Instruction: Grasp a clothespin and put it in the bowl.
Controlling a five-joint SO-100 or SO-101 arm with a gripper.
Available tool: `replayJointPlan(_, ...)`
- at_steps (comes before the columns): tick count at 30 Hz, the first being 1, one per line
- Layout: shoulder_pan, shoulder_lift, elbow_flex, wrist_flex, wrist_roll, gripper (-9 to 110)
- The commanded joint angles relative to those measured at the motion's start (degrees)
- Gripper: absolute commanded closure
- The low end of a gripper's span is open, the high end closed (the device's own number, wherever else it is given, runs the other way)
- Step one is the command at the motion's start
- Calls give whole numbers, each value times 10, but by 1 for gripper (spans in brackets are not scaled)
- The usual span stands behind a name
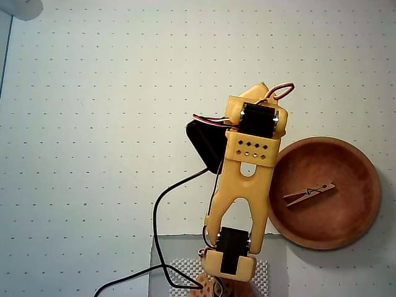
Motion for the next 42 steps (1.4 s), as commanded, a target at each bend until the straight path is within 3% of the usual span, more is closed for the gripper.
replayJointPlan(1,-56,28,-80,-7,133,105)
replayJointPlan(8,-73,16,-88,-35,304,105)
replayJointPlan(17,-71,52,14,-89,312,105)
replayJointPlan(26,-69,254,289,-192,283,105)
replayJointPlan(36,-69,460,691,-398,278,105)
replayJointPlan(42,-69,514,814,-468,280,105)
